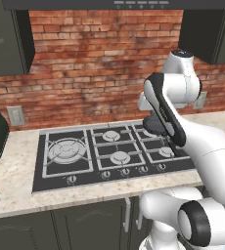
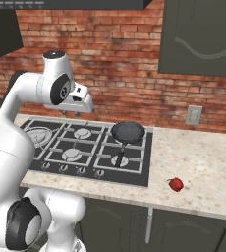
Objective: Put the eggplant and bell pepper in the pan. Then turn on the rear right burner and set the heat to medium.
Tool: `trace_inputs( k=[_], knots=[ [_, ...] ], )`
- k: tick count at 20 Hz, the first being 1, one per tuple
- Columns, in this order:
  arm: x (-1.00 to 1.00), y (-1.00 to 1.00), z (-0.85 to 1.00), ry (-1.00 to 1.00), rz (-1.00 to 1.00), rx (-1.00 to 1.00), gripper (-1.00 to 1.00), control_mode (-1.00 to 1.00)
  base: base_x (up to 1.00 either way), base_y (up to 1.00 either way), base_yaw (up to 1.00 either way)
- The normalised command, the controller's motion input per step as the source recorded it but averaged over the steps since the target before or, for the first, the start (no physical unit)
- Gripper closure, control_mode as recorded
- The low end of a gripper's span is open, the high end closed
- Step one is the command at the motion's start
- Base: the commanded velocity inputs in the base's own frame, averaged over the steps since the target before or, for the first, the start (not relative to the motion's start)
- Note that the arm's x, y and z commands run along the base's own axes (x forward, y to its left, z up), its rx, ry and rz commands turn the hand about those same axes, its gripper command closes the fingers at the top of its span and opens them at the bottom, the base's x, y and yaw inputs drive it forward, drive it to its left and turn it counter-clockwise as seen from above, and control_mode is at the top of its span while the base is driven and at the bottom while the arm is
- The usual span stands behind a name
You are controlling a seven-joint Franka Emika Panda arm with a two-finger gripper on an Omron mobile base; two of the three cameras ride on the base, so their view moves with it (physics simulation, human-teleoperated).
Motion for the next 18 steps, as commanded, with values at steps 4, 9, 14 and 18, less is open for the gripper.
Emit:
trace_inputs(
  k=[4, 9, 14, 18],
  knots=[
    [0.0, 0.16, -0.02, 0.0, 0.0, 0.0, -1.0, -1.0, 0.0, 0.0, 0.0],
    [0.0, 0.37, -0.11, 0.0, 0.0, 0.0, -1.0, -1.0, 0.0, 0.0, 0.0],
    [0.0, 0.46, -0.17, 0.0, 0.0, 0.0, -1.0, -1.0, 0.0, 0.0, 0.0],
    [0.0, 0.46, -0.19, 0.0, 0.0, 0.0, -1.0, -1.0, 0.0, 0.0, 0.0]
  ],
)
